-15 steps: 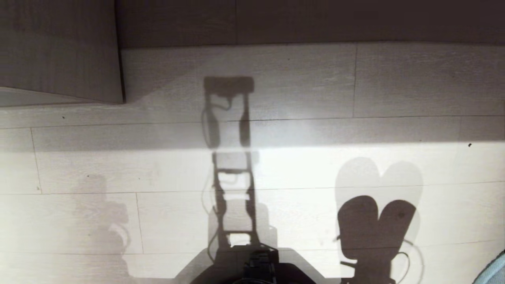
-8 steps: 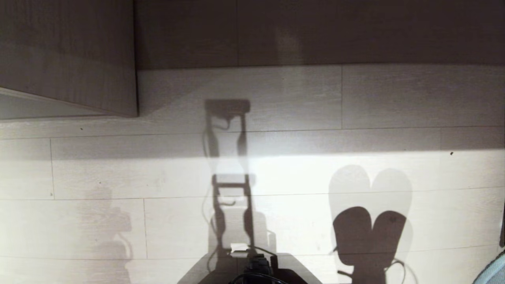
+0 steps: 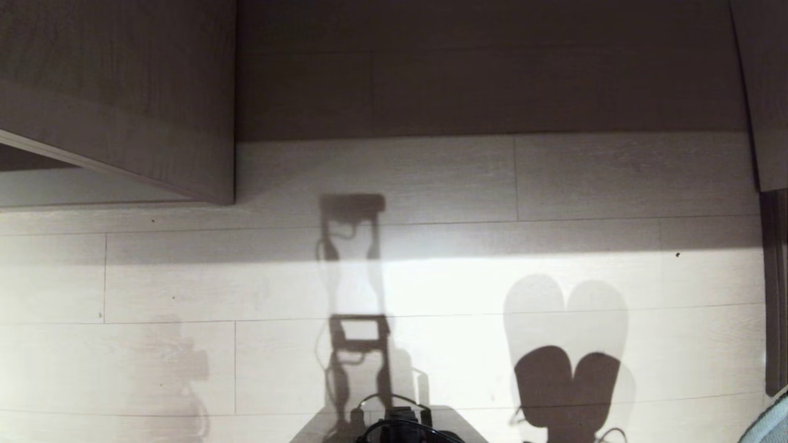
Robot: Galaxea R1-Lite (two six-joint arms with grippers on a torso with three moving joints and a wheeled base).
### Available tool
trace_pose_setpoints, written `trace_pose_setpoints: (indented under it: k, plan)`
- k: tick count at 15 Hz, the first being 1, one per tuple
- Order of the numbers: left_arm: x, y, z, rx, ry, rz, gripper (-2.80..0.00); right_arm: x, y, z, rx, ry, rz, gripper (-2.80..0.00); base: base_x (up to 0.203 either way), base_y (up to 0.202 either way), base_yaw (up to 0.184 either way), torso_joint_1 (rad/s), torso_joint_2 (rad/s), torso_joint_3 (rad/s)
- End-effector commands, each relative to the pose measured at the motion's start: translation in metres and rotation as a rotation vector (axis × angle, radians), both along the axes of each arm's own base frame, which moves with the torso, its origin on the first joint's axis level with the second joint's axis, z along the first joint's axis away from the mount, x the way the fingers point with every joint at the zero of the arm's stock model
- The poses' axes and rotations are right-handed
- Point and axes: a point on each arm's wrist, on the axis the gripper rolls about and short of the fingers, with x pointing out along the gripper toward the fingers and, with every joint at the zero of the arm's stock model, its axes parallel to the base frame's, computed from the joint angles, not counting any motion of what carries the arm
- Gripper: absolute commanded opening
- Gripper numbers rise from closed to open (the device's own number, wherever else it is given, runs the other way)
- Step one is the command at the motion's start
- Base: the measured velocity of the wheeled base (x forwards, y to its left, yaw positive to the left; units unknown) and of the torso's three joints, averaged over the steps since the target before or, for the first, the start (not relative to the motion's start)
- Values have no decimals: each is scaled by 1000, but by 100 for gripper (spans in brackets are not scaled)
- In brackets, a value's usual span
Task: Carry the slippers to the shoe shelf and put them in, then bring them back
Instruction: Place the slippers into the shoe cabinet
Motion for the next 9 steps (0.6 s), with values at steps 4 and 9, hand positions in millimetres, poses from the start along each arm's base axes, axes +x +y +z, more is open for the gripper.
trace_pose_setpoints:
  k: [4, 9]
  plan:
    - [0, 0, 0, 0, -2, -1, -280, 0, 0, 0, 2, 0, 0, -280, 0, 0, 0, 3, 1, 201]
    - [0, 0, 0, 0, -1, 0, -280, 0, 0, 0, 2, 0, -1, -280, 0, 0, 0, 0, 2, 202]
